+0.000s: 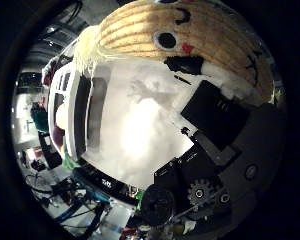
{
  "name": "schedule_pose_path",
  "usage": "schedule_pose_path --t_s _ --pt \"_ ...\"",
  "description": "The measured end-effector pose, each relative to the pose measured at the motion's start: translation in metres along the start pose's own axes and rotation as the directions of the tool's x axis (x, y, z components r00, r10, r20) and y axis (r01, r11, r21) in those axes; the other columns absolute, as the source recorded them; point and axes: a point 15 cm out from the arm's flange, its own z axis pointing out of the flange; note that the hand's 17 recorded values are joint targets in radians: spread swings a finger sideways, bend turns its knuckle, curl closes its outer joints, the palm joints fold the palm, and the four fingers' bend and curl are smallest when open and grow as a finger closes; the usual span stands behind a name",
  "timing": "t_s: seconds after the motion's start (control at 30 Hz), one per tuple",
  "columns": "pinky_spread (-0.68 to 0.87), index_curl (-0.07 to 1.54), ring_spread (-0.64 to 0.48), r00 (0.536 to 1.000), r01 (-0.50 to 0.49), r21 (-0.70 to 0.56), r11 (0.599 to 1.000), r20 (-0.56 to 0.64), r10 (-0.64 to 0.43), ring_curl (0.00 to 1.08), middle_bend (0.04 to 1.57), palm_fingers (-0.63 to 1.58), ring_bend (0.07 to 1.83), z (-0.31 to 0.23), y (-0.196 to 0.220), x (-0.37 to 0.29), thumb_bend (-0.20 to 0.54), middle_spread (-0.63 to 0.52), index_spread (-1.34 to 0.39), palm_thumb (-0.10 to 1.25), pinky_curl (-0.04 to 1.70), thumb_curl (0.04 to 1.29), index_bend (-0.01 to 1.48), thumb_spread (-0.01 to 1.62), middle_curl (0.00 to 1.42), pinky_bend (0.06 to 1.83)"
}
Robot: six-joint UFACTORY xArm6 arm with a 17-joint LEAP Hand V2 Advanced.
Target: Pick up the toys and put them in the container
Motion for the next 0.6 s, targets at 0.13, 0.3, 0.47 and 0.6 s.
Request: schedule_pose_path --t_s 0.13,0.3,0.47,0.6 --pt "-0.56 0.65 -0.35 1.0 0.022 0.004 1.0 0.002 -0.023 0.54 0.79 1.08 0.99 -0.05 0.032 -0.02 -0.02 -0.35 -0.53 1.03 0.52 0.37 0.42 0.91 0.63 0.93" --pt "-0.56 0.68 -0.34 0.991 0.096 -0.011 0.995 0.096 -0.094 0.55 0.78 1.08 0.99 -0.085 0.052 -0.089 -0.02 -0.34 -0.54 1.03 0.54 0.35 0.41 0.9 0.65 0.94" --pt "-0.56 0.7 -0.34 0.976 0.152 -0.002 0.988 0.156 -0.149 0.55 0.77 1.08 0.98 -0.109 0.053 -0.155 -0.02 -0.35 -0.54 1.03 0.55 0.35 0.39 0.9 0.67 0.93" --pt "-0.56 0.72 -0.34 0.971 0.18 0.029 0.983 0.157 -0.182 0.56 0.76 1.08 0.98 -0.129 0.047 -0.209 -0.019 -0.35 -0.55 1.04 0.55 0.35 0.39 0.9 0.68 0.93"
